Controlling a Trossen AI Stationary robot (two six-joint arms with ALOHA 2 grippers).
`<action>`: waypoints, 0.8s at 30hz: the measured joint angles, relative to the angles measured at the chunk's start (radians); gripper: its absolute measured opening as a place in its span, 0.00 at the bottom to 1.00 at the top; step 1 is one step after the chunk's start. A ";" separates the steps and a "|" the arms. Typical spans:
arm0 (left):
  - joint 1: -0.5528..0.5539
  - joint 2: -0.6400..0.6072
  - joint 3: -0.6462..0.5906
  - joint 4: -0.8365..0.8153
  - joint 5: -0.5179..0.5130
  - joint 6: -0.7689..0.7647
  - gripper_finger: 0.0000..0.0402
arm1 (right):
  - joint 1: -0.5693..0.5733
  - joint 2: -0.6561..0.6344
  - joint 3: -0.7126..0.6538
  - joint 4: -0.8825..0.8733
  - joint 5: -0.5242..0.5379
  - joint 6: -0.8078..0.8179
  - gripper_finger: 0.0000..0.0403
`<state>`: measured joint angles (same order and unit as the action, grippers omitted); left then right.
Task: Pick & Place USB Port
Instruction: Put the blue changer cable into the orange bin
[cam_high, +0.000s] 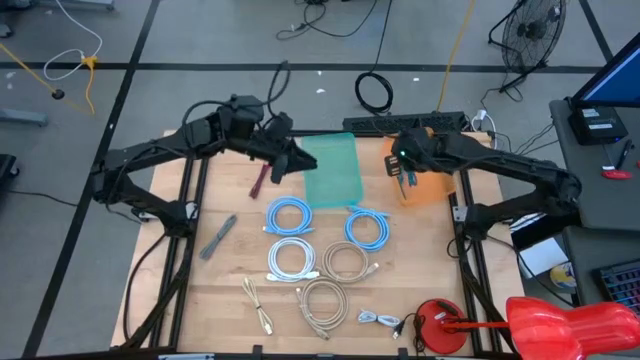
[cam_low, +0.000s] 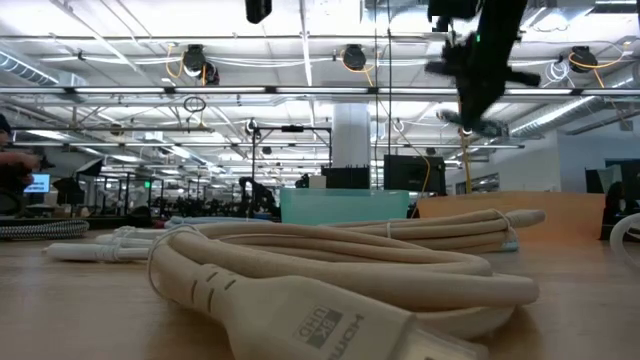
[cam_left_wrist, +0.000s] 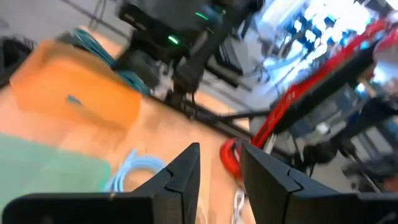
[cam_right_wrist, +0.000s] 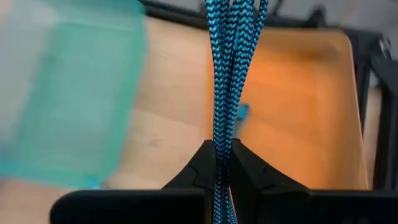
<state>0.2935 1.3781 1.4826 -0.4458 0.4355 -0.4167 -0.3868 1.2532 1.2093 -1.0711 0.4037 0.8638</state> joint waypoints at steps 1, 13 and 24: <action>-0.008 0.000 0.000 -0.020 0.000 0.013 0.28 | -0.027 0.002 -0.032 0.006 -0.019 -0.008 0.03; -0.116 0.000 0.000 -0.195 -0.018 0.150 0.26 | -0.176 0.009 -0.271 -0.022 0.006 -0.091 0.03; -0.110 0.000 0.000 -0.190 -0.018 0.173 0.26 | -0.205 0.013 -0.272 -0.042 0.147 -0.129 0.03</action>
<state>0.1835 1.3777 1.4826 -0.6361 0.4175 -0.2440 -0.5917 1.2663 0.9375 -1.1127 0.5512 0.7352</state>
